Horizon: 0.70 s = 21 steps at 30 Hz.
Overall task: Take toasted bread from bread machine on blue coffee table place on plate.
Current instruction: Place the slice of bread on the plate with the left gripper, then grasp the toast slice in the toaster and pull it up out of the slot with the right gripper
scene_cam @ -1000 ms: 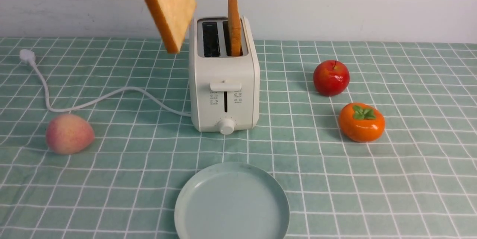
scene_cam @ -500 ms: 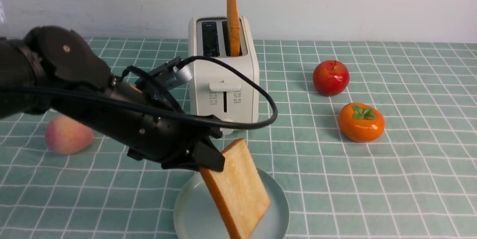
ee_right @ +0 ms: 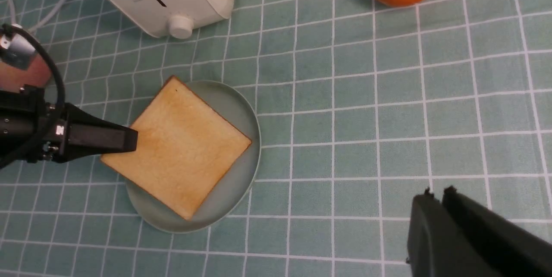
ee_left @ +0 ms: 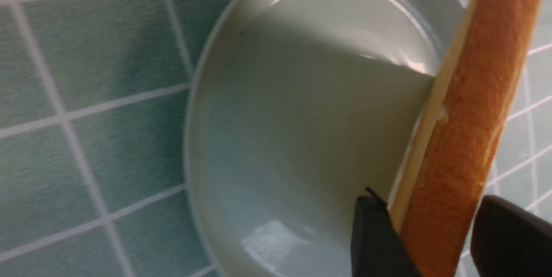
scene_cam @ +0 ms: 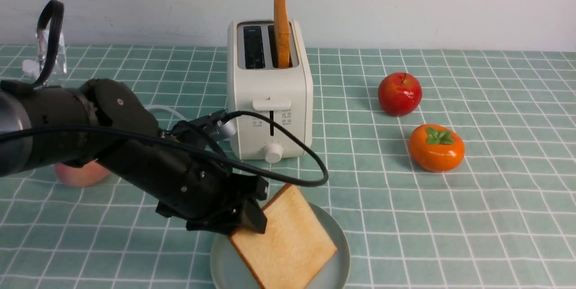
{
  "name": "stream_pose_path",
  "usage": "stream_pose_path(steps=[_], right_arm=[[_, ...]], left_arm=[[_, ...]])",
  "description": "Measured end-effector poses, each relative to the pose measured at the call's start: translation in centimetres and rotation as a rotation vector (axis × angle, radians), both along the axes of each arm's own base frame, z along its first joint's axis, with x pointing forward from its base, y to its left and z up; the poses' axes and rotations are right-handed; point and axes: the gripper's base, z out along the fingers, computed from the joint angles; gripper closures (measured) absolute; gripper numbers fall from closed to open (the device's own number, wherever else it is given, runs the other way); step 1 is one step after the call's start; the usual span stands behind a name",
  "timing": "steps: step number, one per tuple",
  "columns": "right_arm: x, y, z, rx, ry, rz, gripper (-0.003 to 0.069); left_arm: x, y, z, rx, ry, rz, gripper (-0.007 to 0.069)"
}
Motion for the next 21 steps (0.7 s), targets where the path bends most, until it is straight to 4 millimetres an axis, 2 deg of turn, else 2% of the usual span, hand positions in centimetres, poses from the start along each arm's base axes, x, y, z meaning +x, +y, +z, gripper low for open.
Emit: stream_pose_path(steps=[5, 8, 9, 10, 13, 14, 15, 16, 17, 18, 21], right_arm=[[0.2, 0.5, 0.7, 0.052, -0.056, 0.039, 0.0615], [0.4, 0.9, 1.4, 0.081, -0.076, 0.070, 0.0615], [1.0, 1.1, 2.2, 0.099, -0.089, 0.099, 0.0615], [1.0, 1.1, 2.2, 0.099, -0.089, 0.099, 0.0615], [3.0, 1.3, 4.1, 0.111, -0.084, 0.140, 0.0614], [3.1, 1.3, 4.2, 0.112, -0.085, 0.140, 0.0614], [4.6, 1.3, 5.0, 0.110, -0.067, 0.153, 0.0614], [5.5, 1.3, 5.4, 0.110, -0.058, 0.158, 0.0614], [5.5, 1.3, 5.4, 0.109, -0.056, 0.160, 0.0614], [6.8, 1.2, 6.0, 0.107, -0.046, 0.167, 0.0614], [10.0, 1.8, 6.2, 0.097, -0.005, 0.205, 0.0614]], left_arm=[[-0.8, 1.4, 1.3, 0.120, -0.013, 0.036, 0.0338], [-1.2, 1.9, 2.4, 0.146, -0.041, 0.069, 0.0380], [-1.8, 2.3, 3.8, 0.153, -0.080, 0.086, 0.0422], [-1.8, 2.3, 3.8, 0.152, -0.077, 0.088, 0.0428], [-3.9, 3.2, 6.9, 0.151, -0.129, 0.098, 0.0572], [-4.0, 3.3, 7.1, 0.149, -0.135, 0.098, 0.0572], [-5.3, 3.7, 8.4, 0.142, -0.143, 0.088, 0.0638], [-6.2, 3.9, 9.3, 0.133, -0.157, 0.084, 0.0638], [-6.4, 4.0, 9.5, 0.131, -0.162, 0.084, 0.0638], [-8.0, 4.5, 10.8, 0.108, -0.205, 0.084, 0.0638], [-11.6, 5.7, 13.0, 0.057, -0.323, 0.099, 0.0638]])
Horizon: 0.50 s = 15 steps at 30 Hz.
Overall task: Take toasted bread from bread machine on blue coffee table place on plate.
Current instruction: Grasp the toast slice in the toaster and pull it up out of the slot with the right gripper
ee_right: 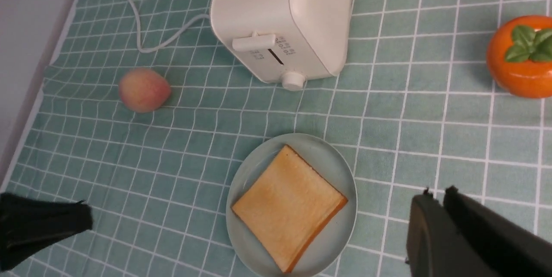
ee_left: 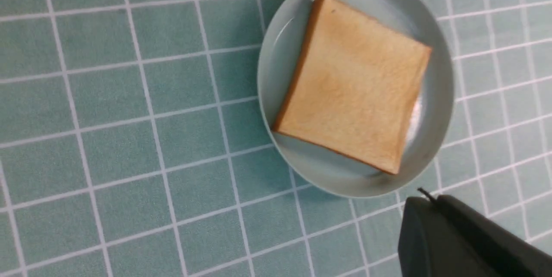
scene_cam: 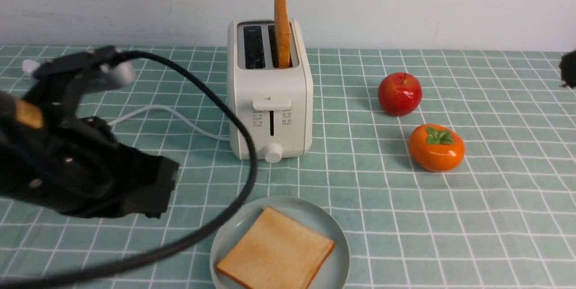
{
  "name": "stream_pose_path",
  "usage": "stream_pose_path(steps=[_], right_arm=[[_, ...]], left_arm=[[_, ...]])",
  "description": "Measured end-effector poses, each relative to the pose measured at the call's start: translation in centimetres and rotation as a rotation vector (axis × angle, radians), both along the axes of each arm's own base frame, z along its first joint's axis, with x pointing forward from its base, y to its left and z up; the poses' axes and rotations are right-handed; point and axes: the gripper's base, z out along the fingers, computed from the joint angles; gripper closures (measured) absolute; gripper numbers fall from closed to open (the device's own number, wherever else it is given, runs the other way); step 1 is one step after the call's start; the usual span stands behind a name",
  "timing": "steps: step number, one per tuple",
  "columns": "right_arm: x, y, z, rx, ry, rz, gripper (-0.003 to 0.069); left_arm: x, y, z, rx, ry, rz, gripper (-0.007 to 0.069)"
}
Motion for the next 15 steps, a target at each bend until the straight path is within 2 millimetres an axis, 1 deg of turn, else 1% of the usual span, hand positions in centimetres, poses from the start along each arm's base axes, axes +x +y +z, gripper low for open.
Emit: stream_pose_path(steps=[2, 3, 4, 6, 7, 8, 10, 11, 12, 14, 15], right_arm=[[2.0, 1.0, 0.1, -0.012, 0.015, 0.038, 0.0614], [2.8, 1.5, 0.1, -0.020, 0.020, 0.052, 0.0613], [4.0, 2.7, 0.1, -0.030, 0.024, 0.073, 0.0610], [6.1, 4.1, 0.1, -0.051, 0.022, 0.079, 0.0604], [6.2, 4.5, 0.1, -0.054, 0.021, 0.087, 0.0603], [8.1, 6.0, -0.1, -0.082, 0.011, 0.097, 0.0595], [10.5, 7.9, -0.4, -0.116, -0.005, 0.107, 0.0581], [11.0, 8.2, -0.4, -0.116, -0.007, 0.105, 0.0579], [12.3, 9.5, -0.7, -0.131, -0.023, 0.111, 0.0564], [14.8, 11.6, -0.8, -0.130, -0.065, 0.106, 0.0529], [15.9, 12.4, -1.4, -0.132, -0.072, 0.106, 0.0512]], left_arm=[[-2.5, 0.9, 1.0, -0.031, -0.085, 0.008, 0.0638], [-3.2, 1.1, 1.0, -0.040, -0.105, 0.012, 0.0638], [-4.7, 1.7, 1.4, -0.063, -0.154, 0.020, 0.0638], [-6.6, 2.4, 1.4, -0.089, -0.202, 0.029, 0.0638], [-6.8, 2.5, 1.4, -0.092, -0.206, 0.030, 0.0638], [-8.3, 3.0, 1.2, -0.115, -0.238, 0.040, 0.0638], [-10.0, 3.6, 0.8, -0.143, -0.275, 0.052, 0.0638], [-10.0, 3.6, 0.8, -0.144, -0.274, 0.053, 0.0638], [-10.9, 3.9, 0.6, -0.157, -0.297, 0.057, 0.0638], [-12.0, 4.3, 0.0, -0.173, -0.318, 0.062, 0.0638], [-12.3, 4.4, -0.2, -0.178, -0.321, 0.064, 0.0638]])
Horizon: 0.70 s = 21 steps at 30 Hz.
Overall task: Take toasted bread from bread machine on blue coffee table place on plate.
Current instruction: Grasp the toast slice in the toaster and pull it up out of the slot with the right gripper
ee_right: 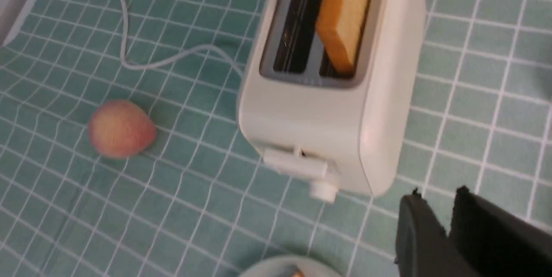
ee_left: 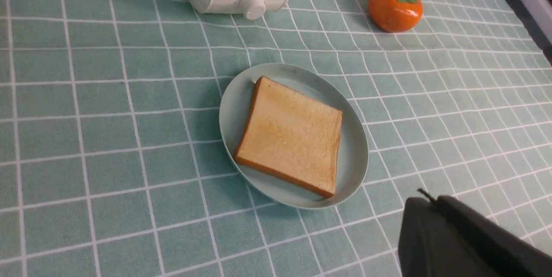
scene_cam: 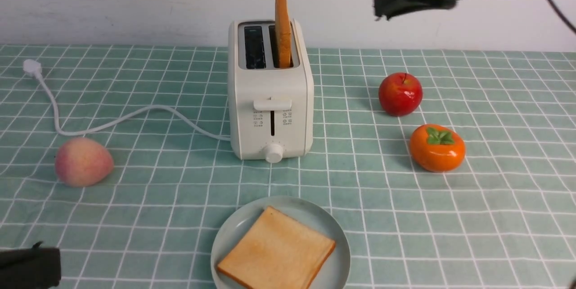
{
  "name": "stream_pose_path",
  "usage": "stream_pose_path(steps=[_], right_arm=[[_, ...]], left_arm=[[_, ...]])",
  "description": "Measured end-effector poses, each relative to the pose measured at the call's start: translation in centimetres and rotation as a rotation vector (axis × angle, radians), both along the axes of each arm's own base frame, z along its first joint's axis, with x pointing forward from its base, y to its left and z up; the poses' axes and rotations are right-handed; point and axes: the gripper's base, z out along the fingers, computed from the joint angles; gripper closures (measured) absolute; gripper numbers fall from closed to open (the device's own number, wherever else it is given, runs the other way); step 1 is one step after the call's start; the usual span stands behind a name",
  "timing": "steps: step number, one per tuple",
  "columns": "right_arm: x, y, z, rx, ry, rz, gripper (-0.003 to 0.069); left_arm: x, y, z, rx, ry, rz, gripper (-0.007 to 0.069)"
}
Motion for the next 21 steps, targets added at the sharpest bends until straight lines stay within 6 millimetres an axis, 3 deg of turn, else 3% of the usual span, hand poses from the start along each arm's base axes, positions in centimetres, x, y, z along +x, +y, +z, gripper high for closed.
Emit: stream_pose_path(steps=[1, 4, 5, 6, 7, 8, 11, 16, 21], right_arm=[[0.2, 0.3, -0.1, 0.000, -0.005, 0.002, 0.0503], [3.2, 2.4, -1.1, 0.024, -0.071, -0.004, 0.0433], [4.8, 3.4, -2.1, 0.039, -0.101, -0.011, 0.0370], [5.0, 3.5, -2.0, 0.043, -0.111, -0.013, 0.0364], [6.3, 4.3, -3.5, 0.046, -0.112, -0.016, 0.0307], [6.5, 4.4, -3.5, 0.049, -0.119, -0.017, 0.0300], [8.7, 5.7, -6.7, 0.049, -0.119, -0.031, 0.0188], [10.0, 6.6, -9.4, 0.065, -0.098, -0.039, 0.0101], [10.4, 7.3, -10.0, 0.087, -0.126, -0.044, 0.0083]], left_arm=[[-0.1, 0.0, -0.1, -0.003, -0.002, 0.001, 0.0638], [-0.8, 0.3, -0.6, -0.012, -0.003, 0.003, 0.0638], [-1.2, 0.4, -0.9, -0.007, 0.000, 0.002, 0.0638], [-1.2, 0.4, -0.9, -0.006, 0.002, 0.001, 0.0638], [-1.4, 0.5, -1.1, 0.009, 0.004, 0.002, 0.0638], [-1.5, 0.6, -1.2, 0.010, 0.006, 0.002, 0.0638], [-1.4, 0.9, -1.3, 0.053, -0.004, 0.018, 0.0638], [-1.2, 1.4, -1.2, 0.100, -0.053, 0.054, 0.0638], [-1.0, 1.5, -1.1, 0.117, -0.072, 0.067, 0.0638]])
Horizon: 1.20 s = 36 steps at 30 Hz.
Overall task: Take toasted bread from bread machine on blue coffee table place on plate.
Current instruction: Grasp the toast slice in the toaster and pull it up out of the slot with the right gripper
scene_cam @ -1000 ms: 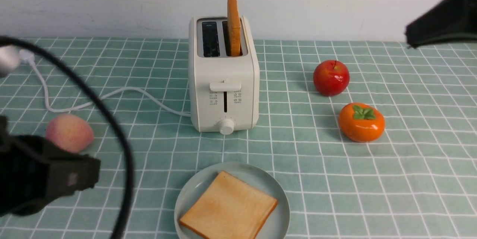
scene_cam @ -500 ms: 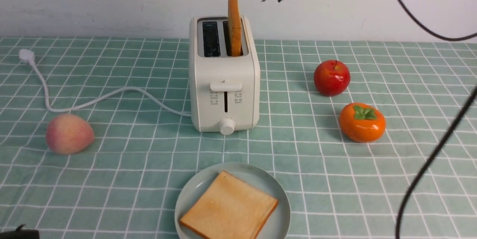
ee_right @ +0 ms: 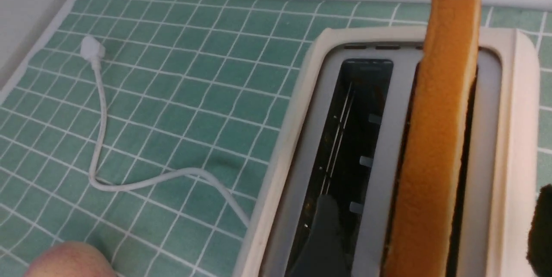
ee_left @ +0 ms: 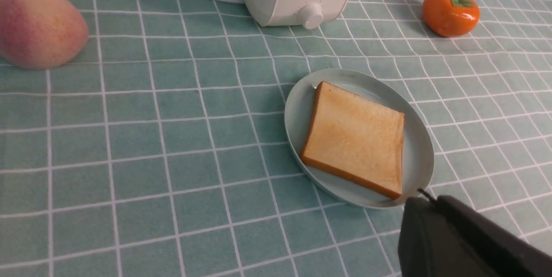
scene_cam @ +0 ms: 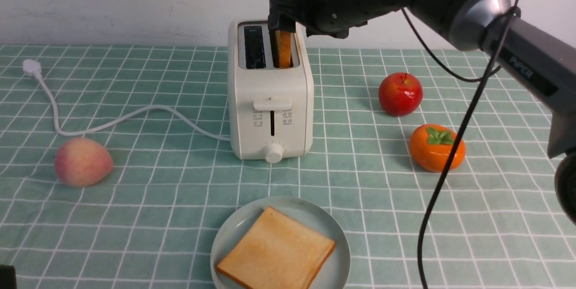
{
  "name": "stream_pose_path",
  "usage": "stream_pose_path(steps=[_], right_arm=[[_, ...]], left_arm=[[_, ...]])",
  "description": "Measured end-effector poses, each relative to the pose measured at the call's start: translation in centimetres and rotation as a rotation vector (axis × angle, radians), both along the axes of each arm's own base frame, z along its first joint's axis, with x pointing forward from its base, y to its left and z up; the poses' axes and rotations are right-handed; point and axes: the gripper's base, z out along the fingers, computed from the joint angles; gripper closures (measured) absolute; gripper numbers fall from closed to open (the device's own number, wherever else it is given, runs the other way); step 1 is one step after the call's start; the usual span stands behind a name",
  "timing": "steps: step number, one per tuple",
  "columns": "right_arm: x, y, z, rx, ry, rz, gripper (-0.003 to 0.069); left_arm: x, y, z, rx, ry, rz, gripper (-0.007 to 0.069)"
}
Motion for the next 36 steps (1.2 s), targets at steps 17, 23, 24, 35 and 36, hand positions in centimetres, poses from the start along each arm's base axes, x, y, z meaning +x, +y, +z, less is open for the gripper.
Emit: stream_pose_path(steps=[17, 23, 24, 35, 36], right_arm=[[-2.5, -0.8, 5.5, -0.031, -0.066, 0.027, 0.0565], [-13.8, -6.0, 18.4, -0.111, -0.162, 0.127, 0.0565], [-15.6, -7.0, 19.5, -0.152, -0.153, 0.134, 0.0565], [-18.9, -7.6, 16.2, -0.153, 0.112, 0.211, 0.0565], [-18.7, -7.2, 14.7, -0.151, 0.171, 0.239, 0.0565]], left_arm=[[0.0, 0.1, -0.1, 0.013, 0.010, 0.001, 0.0638], [0.0, 0.1, -0.2, 0.014, 0.013, 0.001, 0.0638], [0.0, 0.1, -0.2, 0.015, 0.014, 0.001, 0.0638], [-0.2, 0.0, -0.4, 0.010, 0.044, -0.011, 0.0638], [-0.2, -0.1, -0.4, 0.004, 0.048, -0.014, 0.0638]])
